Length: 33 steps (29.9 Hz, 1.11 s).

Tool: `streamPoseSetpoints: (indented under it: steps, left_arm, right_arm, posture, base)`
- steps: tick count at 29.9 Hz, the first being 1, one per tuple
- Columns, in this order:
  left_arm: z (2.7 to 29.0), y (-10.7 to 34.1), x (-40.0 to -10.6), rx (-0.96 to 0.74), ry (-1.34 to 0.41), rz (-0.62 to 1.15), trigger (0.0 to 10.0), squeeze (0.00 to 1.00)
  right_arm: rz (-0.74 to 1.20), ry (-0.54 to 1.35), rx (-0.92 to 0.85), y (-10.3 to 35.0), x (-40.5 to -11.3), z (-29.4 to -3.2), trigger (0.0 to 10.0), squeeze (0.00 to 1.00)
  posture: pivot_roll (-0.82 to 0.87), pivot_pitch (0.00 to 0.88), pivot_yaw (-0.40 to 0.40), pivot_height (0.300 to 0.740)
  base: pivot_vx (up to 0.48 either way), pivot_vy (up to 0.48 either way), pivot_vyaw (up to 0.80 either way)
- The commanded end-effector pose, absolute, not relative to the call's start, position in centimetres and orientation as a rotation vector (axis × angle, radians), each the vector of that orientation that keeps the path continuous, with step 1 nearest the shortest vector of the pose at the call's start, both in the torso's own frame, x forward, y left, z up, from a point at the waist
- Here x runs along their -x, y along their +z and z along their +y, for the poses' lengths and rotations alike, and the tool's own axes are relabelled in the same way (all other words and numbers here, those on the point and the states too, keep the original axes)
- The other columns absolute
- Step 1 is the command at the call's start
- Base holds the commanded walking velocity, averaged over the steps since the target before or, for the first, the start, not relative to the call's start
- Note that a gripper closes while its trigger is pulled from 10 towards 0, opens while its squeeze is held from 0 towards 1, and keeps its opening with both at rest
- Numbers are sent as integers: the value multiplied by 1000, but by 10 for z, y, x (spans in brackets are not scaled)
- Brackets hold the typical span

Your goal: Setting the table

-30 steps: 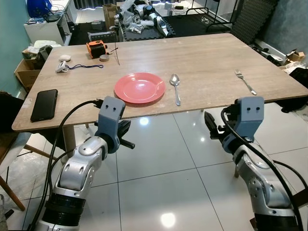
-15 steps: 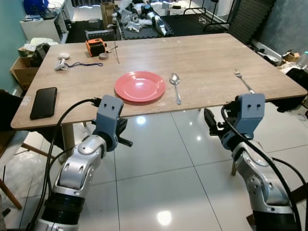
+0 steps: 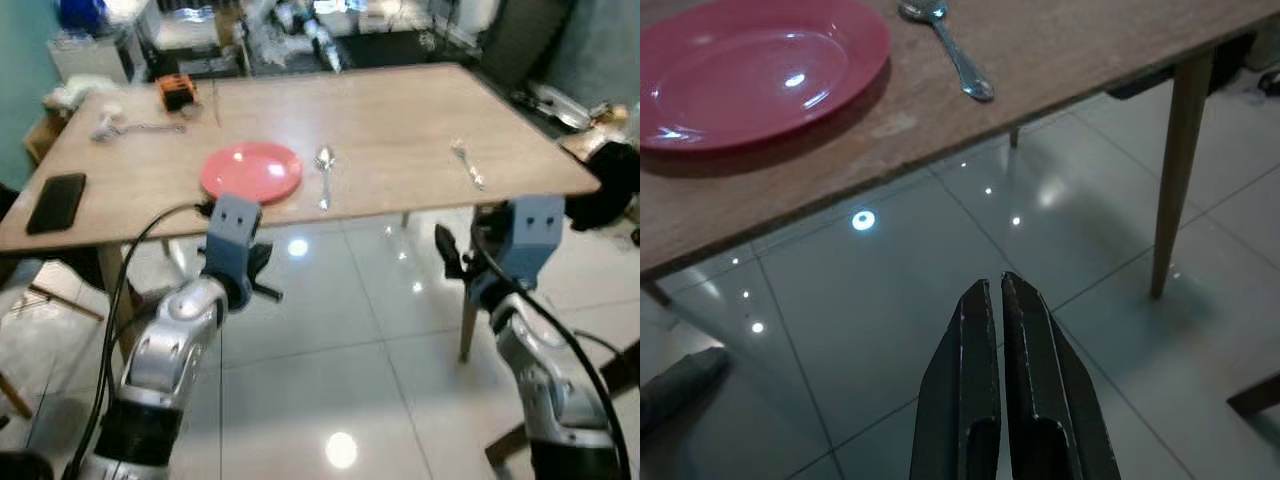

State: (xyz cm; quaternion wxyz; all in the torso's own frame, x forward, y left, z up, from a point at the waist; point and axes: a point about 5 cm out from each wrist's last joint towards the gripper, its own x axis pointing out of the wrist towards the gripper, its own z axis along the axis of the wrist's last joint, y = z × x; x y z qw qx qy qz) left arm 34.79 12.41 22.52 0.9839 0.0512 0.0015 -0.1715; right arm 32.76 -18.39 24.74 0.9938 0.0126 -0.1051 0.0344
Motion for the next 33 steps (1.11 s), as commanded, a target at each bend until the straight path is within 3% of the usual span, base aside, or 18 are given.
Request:
streamPoseSetpoints:
  steps: [1, 25, 33]
  left_arm:
    - [129, 220, -347, -102, -335, 22, 10000, 0]
    - [129, 222, -347, -89, -326, -3, 10000, 0]
    - [135, 222, -350, -91, -281, -2, 10000, 0]
  right_arm:
    - [-185, 79, -29, 241, -327, -181, 10000, 0]
    - [-200, 116, -29, 242, -326, -175, 10000, 0]
    - [-205, 120, -25, 243, -326, -174, 10000, 0]
  posture:
    - [-16, 160, 98, 740]
    - [-16, 154, 95, 740]
    - [-16, 156, 95, 740]
  base:
    - [0, 0, 0]
    - [0, 0, 0]
    - [463, 0, 0]
